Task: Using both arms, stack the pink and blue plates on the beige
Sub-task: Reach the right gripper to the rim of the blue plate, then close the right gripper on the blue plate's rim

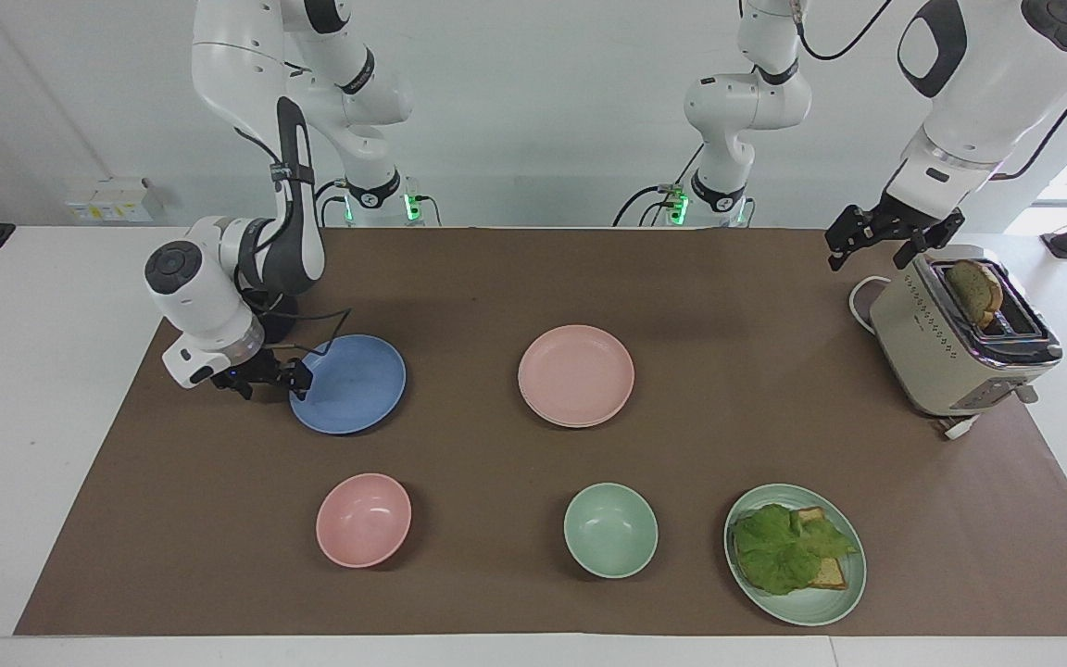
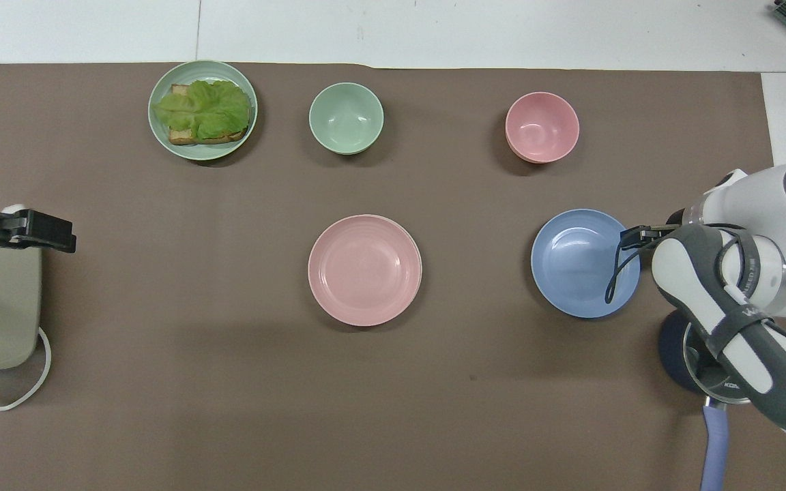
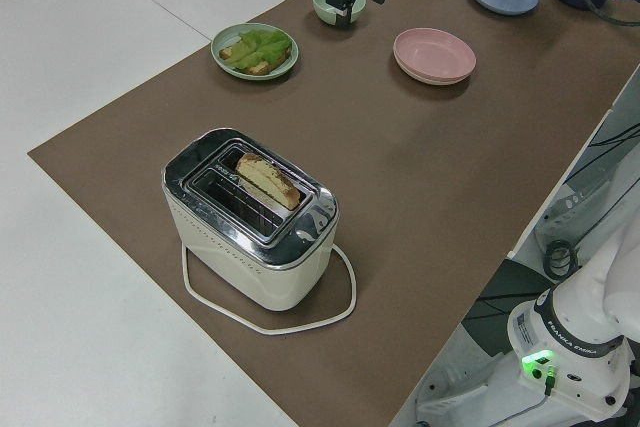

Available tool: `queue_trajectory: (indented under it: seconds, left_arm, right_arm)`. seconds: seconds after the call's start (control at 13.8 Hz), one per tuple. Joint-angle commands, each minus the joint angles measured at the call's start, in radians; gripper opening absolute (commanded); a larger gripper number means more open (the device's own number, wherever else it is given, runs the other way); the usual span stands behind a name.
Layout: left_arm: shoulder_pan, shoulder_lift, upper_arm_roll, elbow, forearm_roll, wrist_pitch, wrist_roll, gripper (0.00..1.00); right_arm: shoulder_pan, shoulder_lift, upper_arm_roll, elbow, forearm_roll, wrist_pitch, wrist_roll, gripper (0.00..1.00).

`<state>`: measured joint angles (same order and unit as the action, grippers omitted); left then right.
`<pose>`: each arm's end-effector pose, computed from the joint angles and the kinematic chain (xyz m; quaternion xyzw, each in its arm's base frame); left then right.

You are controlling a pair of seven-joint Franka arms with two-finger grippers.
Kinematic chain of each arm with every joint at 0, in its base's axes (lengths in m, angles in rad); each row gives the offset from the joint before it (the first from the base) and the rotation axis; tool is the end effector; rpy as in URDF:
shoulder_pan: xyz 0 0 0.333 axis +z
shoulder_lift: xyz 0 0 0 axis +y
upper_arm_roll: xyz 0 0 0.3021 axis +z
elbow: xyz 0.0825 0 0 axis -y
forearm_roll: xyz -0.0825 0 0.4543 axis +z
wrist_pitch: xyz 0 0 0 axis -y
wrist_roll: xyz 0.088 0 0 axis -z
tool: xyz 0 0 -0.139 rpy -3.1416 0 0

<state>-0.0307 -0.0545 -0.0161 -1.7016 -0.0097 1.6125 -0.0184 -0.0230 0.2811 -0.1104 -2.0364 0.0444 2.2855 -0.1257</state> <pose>0.6076 -0.0299 0.5448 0.9997 -0.0139 -0.0174 0.0038 0.6308 -0.0835 0.2116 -0.9997 0.0167 0.0147 0.0031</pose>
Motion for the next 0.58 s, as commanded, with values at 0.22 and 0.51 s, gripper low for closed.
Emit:
queue_trajectory:
  seconds: [0.22, 0.51]
  left_arm:
    - [0.011, -0.008, -0.005, 0.01, 0.011, -0.017, 0.003, 1.0]
    - [0.011, -0.008, -0.005, 0.01, 0.011, -0.019, 0.003, 1.0]
  right_arm:
    - [0.0, -0.016, 0.005, -0.036, 0.055, 0.014, -0.039, 0.0]
    - [-0.002, -0.014, 0.006, -0.016, 0.055, -0.024, -0.045, 0.0]
